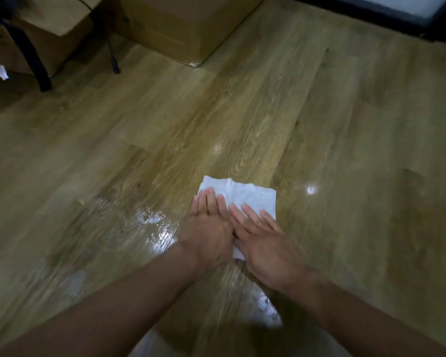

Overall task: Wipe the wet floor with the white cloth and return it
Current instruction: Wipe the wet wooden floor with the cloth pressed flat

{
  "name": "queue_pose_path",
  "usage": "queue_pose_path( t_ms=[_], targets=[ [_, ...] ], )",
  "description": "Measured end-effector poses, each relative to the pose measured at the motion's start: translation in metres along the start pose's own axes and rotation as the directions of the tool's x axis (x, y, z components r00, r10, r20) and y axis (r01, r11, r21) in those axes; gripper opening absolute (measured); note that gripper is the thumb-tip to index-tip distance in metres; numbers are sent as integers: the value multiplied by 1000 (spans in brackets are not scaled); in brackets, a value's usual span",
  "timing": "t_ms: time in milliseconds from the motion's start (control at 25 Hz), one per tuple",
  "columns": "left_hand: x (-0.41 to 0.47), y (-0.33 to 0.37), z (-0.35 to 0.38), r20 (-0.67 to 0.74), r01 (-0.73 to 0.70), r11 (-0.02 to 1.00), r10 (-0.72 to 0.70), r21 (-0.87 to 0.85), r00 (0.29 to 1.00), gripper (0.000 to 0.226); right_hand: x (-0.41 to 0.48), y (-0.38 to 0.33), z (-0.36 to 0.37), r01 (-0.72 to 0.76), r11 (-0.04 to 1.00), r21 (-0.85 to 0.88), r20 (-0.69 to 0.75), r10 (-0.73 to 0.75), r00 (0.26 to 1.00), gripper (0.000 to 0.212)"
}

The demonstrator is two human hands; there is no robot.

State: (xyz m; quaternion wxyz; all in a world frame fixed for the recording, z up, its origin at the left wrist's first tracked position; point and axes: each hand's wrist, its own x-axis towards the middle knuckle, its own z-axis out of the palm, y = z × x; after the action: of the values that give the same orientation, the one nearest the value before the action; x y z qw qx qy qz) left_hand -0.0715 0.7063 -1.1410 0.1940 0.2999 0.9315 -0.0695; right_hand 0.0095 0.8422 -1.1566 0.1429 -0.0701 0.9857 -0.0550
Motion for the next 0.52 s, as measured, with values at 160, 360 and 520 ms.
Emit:
queue_pose_path(
  t_ms=[160, 360, 520],
  targets=[
    [54, -7, -40, 59, 90, 996, -91, 17, 994, 69, 64, 31, -26, -27, 996, 81, -19, 29, 999, 54],
    [44, 7, -33, 34, -26, 990, 22, 138, 999, 61, 28, 28, -17, -53, 992, 116, -30, 57, 998, 56],
    [-10, 28, -3, -25, -195, 978, 198, 72, 980, 61, -46, 6, 9, -107, 994, 21, -175, 109, 979, 53]
  ],
)
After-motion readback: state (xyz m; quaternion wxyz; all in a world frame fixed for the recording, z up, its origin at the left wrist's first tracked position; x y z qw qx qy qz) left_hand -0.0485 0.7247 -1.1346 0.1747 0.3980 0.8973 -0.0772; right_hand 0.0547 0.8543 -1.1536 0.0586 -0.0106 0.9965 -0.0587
